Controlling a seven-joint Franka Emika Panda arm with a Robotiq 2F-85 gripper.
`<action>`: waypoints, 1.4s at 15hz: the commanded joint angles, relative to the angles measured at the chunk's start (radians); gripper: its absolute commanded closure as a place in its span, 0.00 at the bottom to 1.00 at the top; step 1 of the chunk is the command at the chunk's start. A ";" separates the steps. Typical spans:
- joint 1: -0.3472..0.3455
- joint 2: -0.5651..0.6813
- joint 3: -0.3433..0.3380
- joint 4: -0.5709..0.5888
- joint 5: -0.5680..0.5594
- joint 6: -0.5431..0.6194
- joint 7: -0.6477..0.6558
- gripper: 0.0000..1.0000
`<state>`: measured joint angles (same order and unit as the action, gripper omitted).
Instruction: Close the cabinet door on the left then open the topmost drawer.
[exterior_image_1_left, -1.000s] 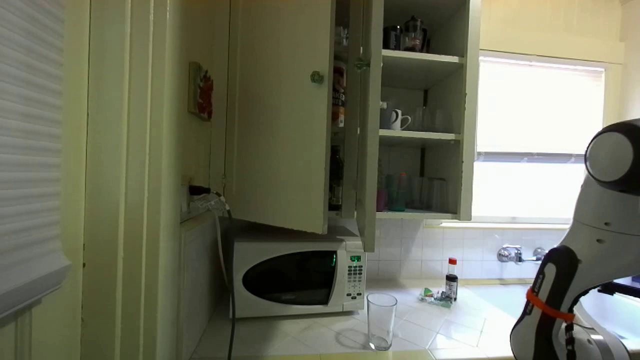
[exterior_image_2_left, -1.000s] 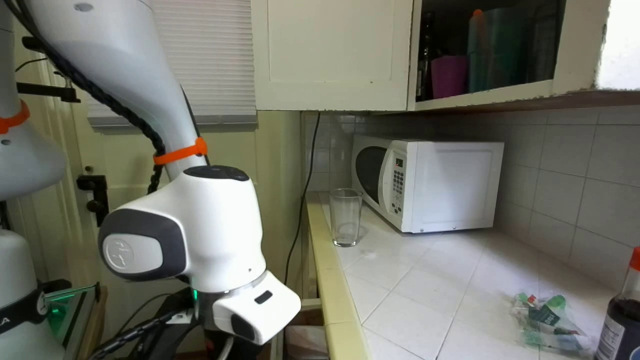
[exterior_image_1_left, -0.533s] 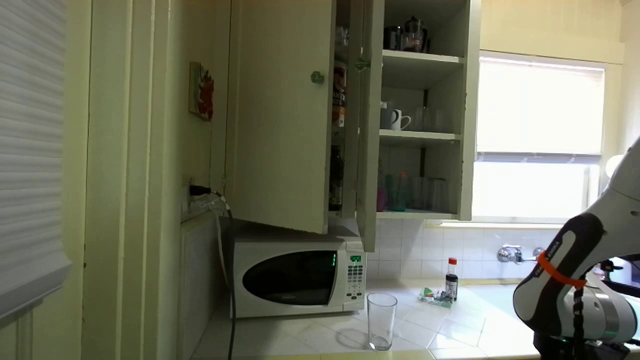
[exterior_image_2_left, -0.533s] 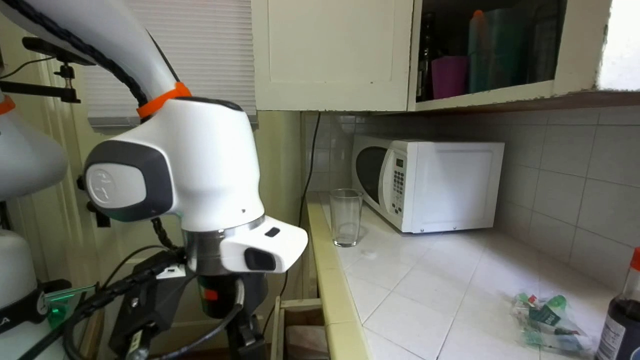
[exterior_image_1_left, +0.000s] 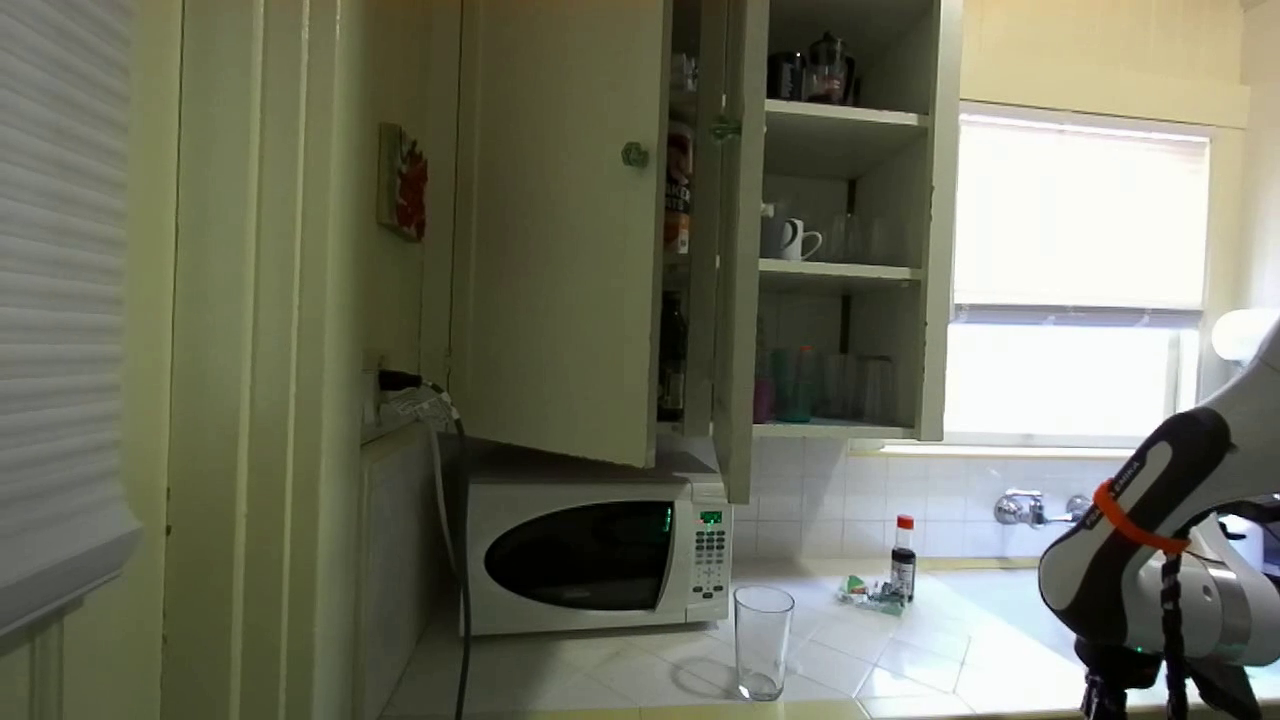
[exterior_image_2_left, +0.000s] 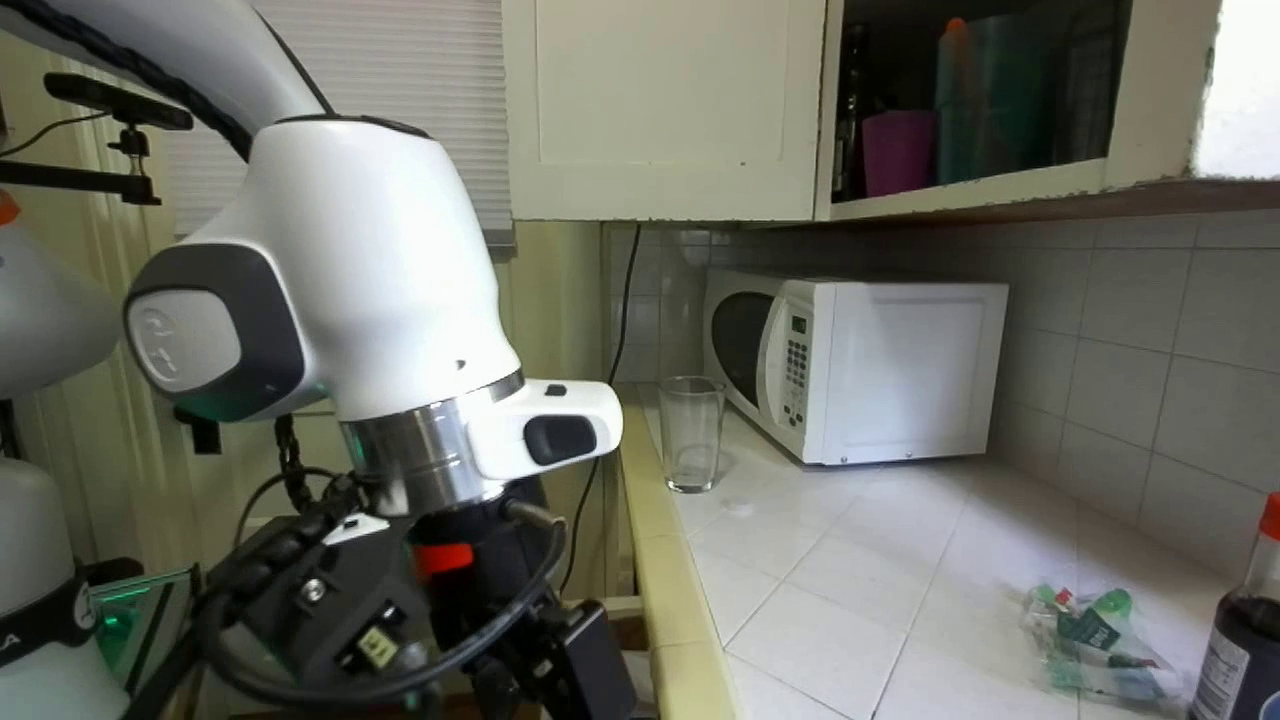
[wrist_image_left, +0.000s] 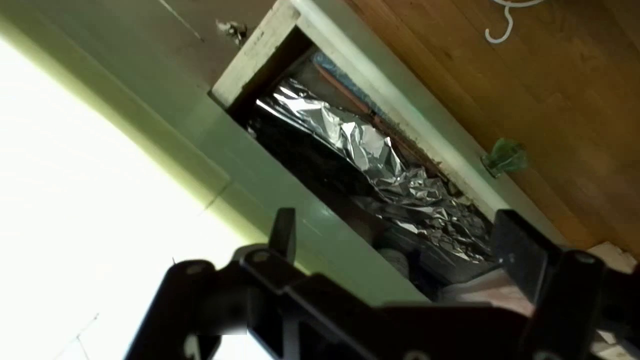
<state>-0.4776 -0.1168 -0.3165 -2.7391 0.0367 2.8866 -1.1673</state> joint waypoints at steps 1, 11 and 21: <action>0.027 -0.009 -0.010 -0.003 0.042 -0.001 -0.068 0.00; 0.124 -0.013 -0.029 -0.004 0.129 -0.055 -0.362 0.00; 0.190 0.149 0.027 -0.013 0.157 -0.021 -0.624 0.00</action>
<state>-0.3148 -0.0397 -0.3123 -2.7523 0.1543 2.7928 -1.7632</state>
